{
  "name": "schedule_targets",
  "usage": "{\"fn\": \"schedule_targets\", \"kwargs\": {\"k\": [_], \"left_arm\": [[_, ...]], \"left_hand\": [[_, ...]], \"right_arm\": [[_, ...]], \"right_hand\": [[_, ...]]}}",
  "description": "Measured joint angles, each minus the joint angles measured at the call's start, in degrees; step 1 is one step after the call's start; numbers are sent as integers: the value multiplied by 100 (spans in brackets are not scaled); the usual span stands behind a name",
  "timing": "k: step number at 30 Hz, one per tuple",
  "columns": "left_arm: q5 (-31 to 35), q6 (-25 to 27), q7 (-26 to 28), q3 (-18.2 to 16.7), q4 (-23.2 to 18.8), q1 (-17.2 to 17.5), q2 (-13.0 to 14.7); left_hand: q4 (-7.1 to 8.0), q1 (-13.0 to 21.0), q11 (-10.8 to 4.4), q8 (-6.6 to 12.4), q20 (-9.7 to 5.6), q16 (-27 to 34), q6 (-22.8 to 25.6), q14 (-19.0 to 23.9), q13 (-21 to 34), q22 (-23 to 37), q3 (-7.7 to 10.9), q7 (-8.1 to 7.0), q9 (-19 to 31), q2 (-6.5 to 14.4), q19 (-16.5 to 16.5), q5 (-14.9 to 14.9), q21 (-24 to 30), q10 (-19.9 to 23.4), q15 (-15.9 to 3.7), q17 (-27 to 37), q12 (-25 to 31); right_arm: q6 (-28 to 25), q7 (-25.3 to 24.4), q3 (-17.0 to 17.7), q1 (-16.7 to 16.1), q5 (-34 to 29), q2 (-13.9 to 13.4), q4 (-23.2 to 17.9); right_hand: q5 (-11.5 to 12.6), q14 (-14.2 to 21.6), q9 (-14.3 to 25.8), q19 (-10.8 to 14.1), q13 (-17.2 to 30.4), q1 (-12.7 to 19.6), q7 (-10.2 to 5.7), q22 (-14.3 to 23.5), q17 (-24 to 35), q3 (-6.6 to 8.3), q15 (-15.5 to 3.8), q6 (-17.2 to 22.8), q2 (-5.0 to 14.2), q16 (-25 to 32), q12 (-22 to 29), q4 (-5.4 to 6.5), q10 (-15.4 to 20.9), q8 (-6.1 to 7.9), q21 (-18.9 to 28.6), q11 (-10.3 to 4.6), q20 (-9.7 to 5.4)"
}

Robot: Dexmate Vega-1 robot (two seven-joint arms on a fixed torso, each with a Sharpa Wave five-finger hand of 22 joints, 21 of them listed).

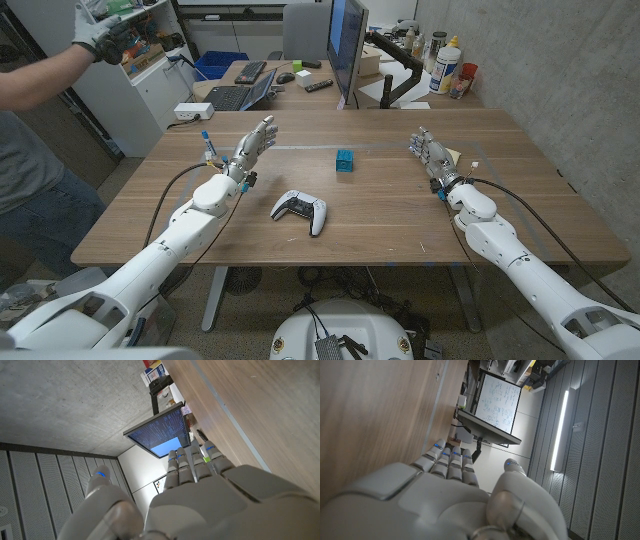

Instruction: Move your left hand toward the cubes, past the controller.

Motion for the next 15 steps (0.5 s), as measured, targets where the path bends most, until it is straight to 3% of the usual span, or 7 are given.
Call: {"fn": "schedule_targets", "kwargs": {"k": [15], "left_arm": [[559,317,251,271,-292,-261,235]], "left_hand": [[-23,226,-62,0,81,0,-68,31,27,0,23,-67,-1,-19,81,49,26,-62,-31,0,0]], "right_arm": [[99,-42,68,-94,26,-11,-16]], "right_hand": [[0,0,29,1,0,0,-42,28,0,0,0,42,0,0,0,0,21,0,-10,-21,0]]}}
